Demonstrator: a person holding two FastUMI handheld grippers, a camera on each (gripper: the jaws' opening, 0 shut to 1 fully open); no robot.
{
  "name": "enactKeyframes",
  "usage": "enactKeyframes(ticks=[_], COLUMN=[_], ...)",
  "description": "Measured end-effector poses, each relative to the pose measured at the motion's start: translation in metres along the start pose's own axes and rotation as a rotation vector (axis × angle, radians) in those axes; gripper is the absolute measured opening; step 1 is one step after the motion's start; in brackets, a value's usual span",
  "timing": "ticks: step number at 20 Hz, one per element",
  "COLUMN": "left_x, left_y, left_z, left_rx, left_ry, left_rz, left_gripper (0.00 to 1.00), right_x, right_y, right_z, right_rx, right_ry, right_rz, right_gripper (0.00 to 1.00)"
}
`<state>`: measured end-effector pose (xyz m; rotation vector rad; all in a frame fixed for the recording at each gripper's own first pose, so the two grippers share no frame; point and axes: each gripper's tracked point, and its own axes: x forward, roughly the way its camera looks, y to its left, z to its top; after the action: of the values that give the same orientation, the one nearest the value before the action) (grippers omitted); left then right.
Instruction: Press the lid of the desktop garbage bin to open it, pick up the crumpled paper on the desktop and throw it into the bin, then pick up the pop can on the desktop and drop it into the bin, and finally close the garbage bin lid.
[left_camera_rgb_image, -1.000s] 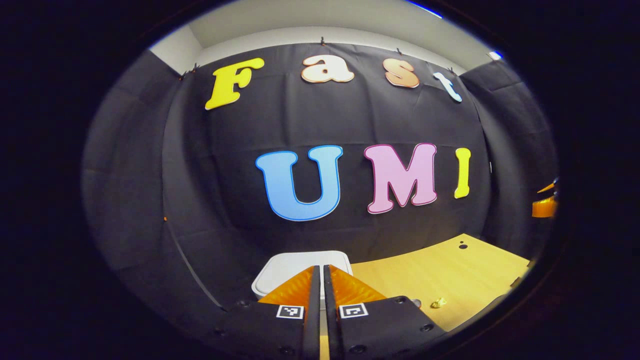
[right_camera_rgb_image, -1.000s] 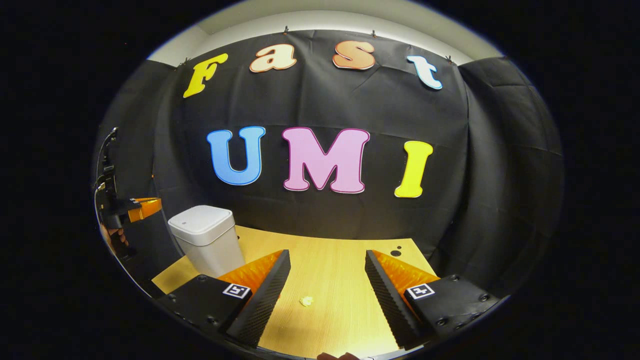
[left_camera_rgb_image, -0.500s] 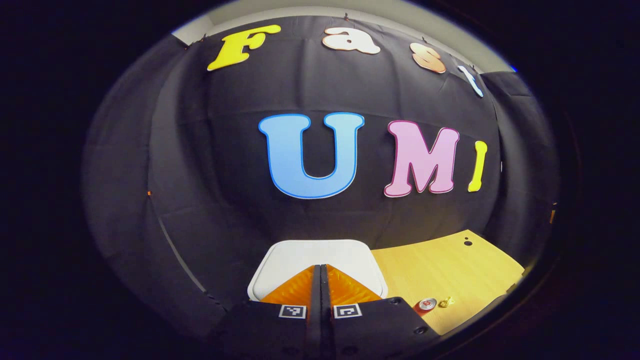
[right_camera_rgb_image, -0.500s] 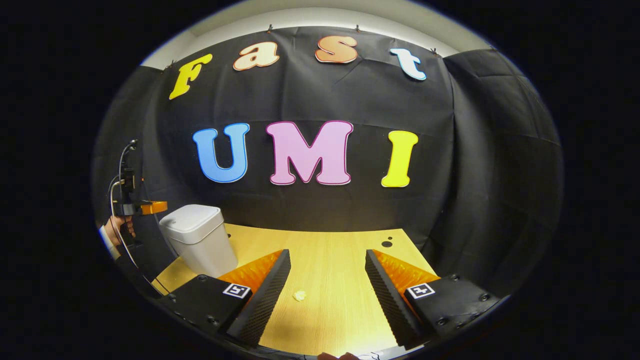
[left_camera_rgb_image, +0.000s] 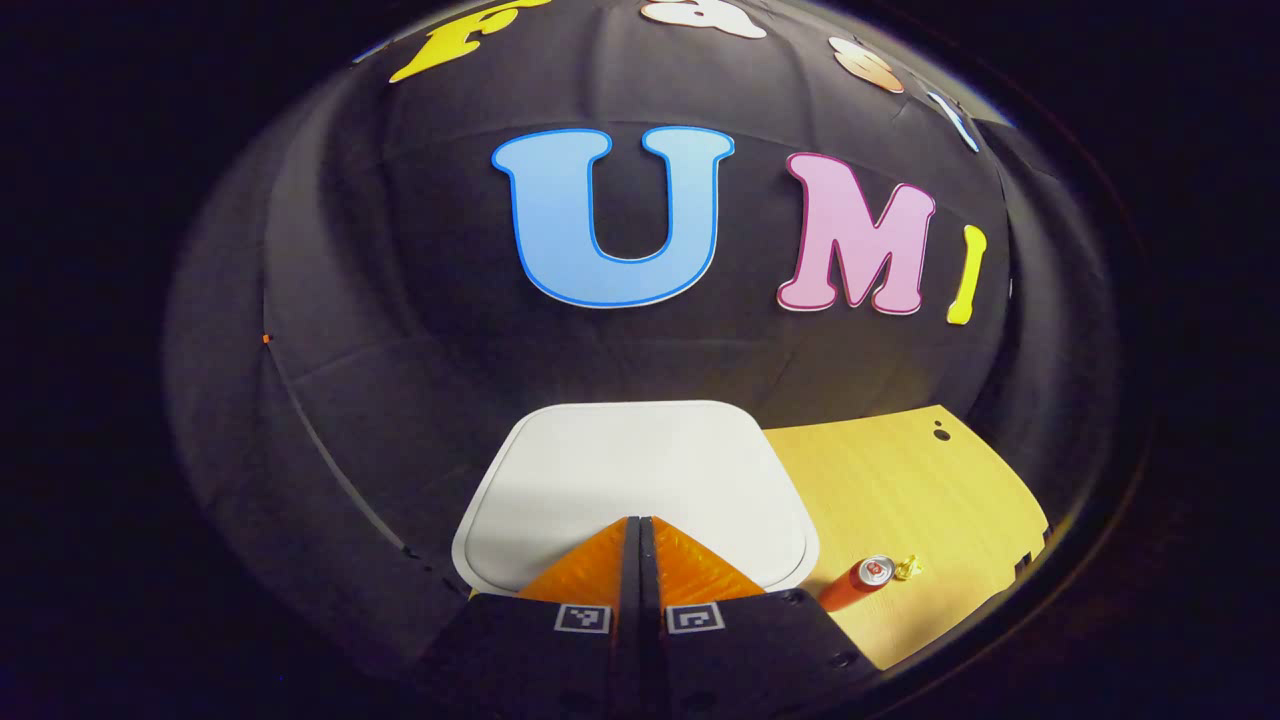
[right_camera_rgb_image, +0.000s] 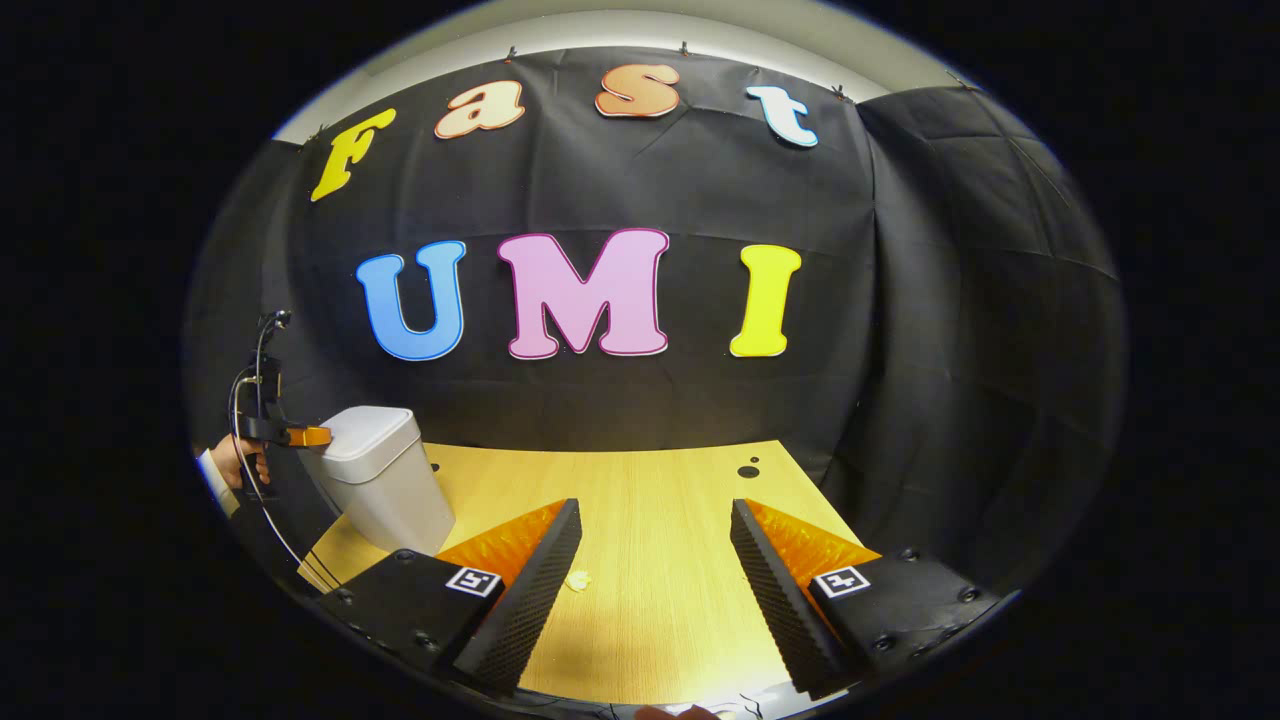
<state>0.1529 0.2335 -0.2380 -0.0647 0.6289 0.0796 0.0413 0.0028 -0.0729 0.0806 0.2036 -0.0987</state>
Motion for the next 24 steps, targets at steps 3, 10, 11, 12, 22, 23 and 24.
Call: enactKeyframes(ticks=[3, 10, 11, 12, 22, 23, 24], left_x=[0.0, -0.022, -0.028, -0.033, -0.115, -0.127, -0.142], left_y=[-0.001, 0.004, 0.007, 0.008, 0.002, -0.001, -0.005], left_z=[0.003, 0.051, 0.062, 0.075, 0.113, 0.113, 0.113], left_rx=[0.052, 0.086, 0.103, 0.128, 0.08, 0.077, 0.066], left_ry=[-0.035, -0.201, -0.242, -0.29, -0.482, -0.497, -0.516], left_rz=[0.045, 0.061, 0.073, 0.084, 0.098, 0.096, 0.095], left_gripper=[0.07, 0.07, 0.07, 0.07, 0.23, 0.25, 0.27], right_x=[0.0, 0.004, 0.005, 0.005, 0.026, 0.032, 0.038], right_y=[0.004, 0.009, 0.012, 0.015, 0.043, 0.047, 0.053], right_z=[-0.007, -0.006, -0.006, -0.008, -0.035, -0.041, -0.046], right_rx=[0.02, -0.007, -0.013, -0.023, -0.069, -0.077, -0.08], right_ry=[0.023, 0.037, 0.038, 0.042, 0.091, 0.106, 0.121], right_rz=[0.01, 0.02, 0.024, 0.027, 0.116, 0.133, 0.154], right_gripper=[0.97, 0.97, 0.97, 0.97, 0.97, 0.97, 0.97])
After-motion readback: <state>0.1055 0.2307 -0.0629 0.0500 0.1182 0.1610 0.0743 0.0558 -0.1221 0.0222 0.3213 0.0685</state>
